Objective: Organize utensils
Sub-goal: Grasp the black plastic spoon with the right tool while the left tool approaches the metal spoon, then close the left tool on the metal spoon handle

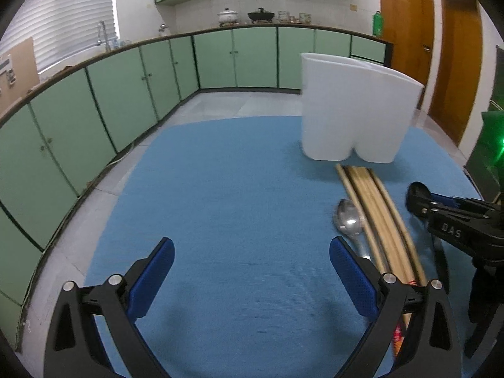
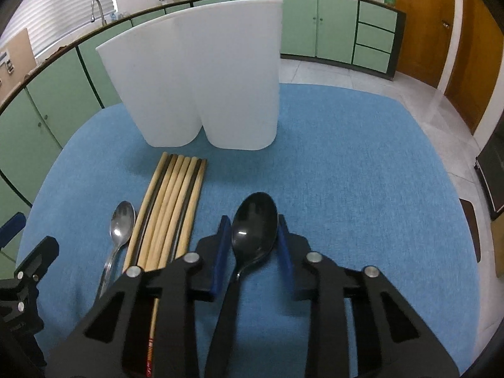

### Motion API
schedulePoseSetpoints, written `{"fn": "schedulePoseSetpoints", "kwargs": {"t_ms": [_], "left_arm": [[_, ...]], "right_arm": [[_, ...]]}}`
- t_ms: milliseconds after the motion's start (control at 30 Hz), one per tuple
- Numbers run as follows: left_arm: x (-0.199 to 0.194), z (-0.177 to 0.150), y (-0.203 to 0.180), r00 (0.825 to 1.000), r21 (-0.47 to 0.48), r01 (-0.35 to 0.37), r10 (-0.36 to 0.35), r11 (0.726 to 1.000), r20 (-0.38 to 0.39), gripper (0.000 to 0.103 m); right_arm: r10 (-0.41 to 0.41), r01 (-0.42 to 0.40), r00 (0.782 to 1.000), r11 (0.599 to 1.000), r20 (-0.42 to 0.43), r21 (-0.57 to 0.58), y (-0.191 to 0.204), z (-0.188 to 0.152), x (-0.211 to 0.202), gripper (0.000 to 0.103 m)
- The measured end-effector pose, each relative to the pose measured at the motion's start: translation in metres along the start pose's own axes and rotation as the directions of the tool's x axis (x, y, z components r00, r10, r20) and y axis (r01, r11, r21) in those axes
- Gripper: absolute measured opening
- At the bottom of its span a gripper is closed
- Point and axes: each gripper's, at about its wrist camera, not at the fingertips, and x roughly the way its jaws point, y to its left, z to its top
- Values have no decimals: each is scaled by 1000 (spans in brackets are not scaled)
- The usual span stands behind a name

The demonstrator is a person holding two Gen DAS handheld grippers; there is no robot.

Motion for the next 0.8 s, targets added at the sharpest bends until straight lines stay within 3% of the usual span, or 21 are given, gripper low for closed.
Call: {"fn": "schedulePoseSetpoints", "kwargs": {"t_ms": [267,533,600,667,733,800], "left_arm": [[11,0,-29,995,61,94,-91,994,-47,96],[39,0,-42,988,102,62,-46,993,-148,98],[41,2,-42,988,94,56,-41,994,-151,98],[42,3,-39,990,92,10,3,996,-141,98],[42,4,-36,991,92,-31,43,995,-130,98],[42,4,-34,991,84,-28,39,996,-130,97]], "right_arm": [[51,-51,999,998,-4,-25,-18,-6,-11,25],[143,-144,990,989,-8,-24,-26,-4,-12,27],[164,-164,986,986,-9,-41,-25,-3,-12,34],[158,-158,987,986,-2,-47,-24,-4,-15,50],[131,-130,991,990,8,-58,-25,-6,-21,58],[121,-121,993,991,8,-57,-25,-8,-25,61]]}}
